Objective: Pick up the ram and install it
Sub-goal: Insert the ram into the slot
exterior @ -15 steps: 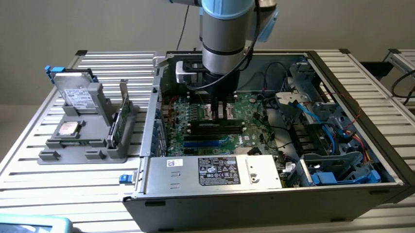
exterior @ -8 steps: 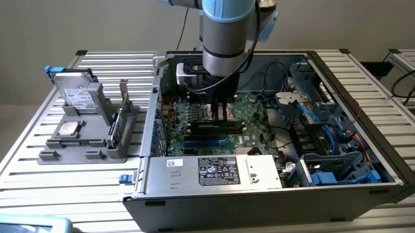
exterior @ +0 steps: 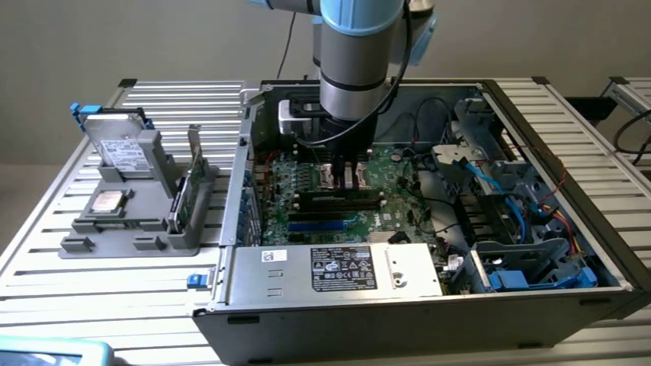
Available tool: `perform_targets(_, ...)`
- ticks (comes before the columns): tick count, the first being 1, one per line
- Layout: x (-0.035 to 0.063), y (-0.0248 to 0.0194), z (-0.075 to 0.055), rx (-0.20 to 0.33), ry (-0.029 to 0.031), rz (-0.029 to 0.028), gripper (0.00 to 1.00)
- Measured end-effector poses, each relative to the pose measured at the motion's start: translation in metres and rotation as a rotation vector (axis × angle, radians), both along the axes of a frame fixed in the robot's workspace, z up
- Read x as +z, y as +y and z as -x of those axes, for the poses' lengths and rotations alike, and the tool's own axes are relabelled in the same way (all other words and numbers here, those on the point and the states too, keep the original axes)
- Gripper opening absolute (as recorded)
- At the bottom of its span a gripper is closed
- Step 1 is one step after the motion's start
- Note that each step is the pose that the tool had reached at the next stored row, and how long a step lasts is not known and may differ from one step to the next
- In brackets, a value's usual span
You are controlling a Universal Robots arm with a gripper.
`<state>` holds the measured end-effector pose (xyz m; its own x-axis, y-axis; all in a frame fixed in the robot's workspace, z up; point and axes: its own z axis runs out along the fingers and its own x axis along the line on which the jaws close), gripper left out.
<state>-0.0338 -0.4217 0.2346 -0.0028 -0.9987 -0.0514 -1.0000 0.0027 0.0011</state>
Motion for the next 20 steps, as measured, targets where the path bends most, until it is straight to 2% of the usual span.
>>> perform_targets(3, 0.0, -0.0001, 0.0, -0.005, 0.0, 0.0002, 0.12)
perform_targets(9, -0.0003, -0.0001, 0.0, -0.062, 0.0, 0.0001, 0.12)
perform_targets(16, -0.0006, -0.0001, 0.0, -0.069, 0.0, 0.0001, 0.12)
perform_targets(20, -0.0001, -0.0002, -0.0007, -0.069, 0.0057, 0.0, 0.12)
